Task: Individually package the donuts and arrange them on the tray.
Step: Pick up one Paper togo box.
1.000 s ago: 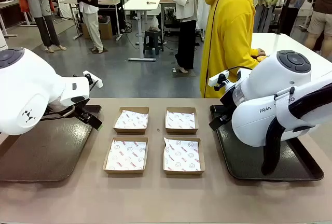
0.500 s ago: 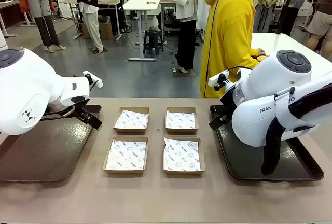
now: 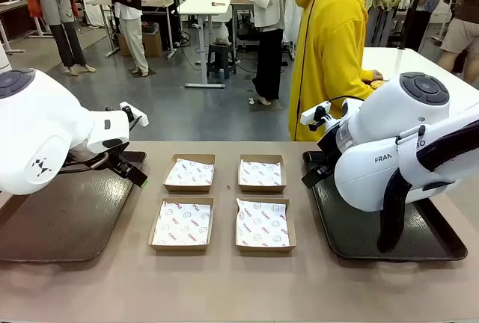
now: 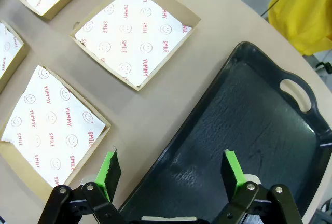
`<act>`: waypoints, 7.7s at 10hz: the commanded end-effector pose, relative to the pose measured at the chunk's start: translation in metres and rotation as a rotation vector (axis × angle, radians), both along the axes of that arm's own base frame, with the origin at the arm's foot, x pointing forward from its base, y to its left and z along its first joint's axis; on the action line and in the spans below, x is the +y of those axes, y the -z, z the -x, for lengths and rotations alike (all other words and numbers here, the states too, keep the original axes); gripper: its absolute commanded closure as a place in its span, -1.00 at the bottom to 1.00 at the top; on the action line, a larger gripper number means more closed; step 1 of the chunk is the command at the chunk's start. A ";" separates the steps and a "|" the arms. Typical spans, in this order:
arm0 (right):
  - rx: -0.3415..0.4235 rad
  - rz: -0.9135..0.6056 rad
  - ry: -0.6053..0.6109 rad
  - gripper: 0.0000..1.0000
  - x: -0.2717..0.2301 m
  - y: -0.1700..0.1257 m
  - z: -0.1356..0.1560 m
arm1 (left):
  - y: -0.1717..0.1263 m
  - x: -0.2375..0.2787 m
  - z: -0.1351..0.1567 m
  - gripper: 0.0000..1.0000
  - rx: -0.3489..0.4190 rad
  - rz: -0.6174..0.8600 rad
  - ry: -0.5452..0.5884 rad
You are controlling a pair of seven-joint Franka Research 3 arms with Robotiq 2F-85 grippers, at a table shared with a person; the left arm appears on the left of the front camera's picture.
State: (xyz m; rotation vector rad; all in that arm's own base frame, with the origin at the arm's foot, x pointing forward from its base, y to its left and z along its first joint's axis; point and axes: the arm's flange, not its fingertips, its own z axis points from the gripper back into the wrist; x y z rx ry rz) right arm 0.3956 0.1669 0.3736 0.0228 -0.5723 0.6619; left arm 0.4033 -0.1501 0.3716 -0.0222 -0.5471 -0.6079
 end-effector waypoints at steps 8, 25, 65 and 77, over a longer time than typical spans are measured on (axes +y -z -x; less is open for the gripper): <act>0.117 0.133 -0.026 -1.00 -0.071 -0.037 0.171 | -0.030 0.043 0.164 -1.00 0.032 -0.131 0.118; 0.519 -1.108 0.232 -1.00 -0.238 -0.094 0.111 | -0.100 0.156 0.076 -1.00 0.363 1.140 0.031; 0.628 -1.133 0.172 -1.00 -0.297 -0.084 0.132 | -0.040 0.240 0.079 -1.00 0.553 1.240 -0.166; 0.803 -0.417 0.516 -1.00 -0.091 -0.134 -0.105 | -0.040 0.240 0.079 -1.00 0.553 1.240 -0.166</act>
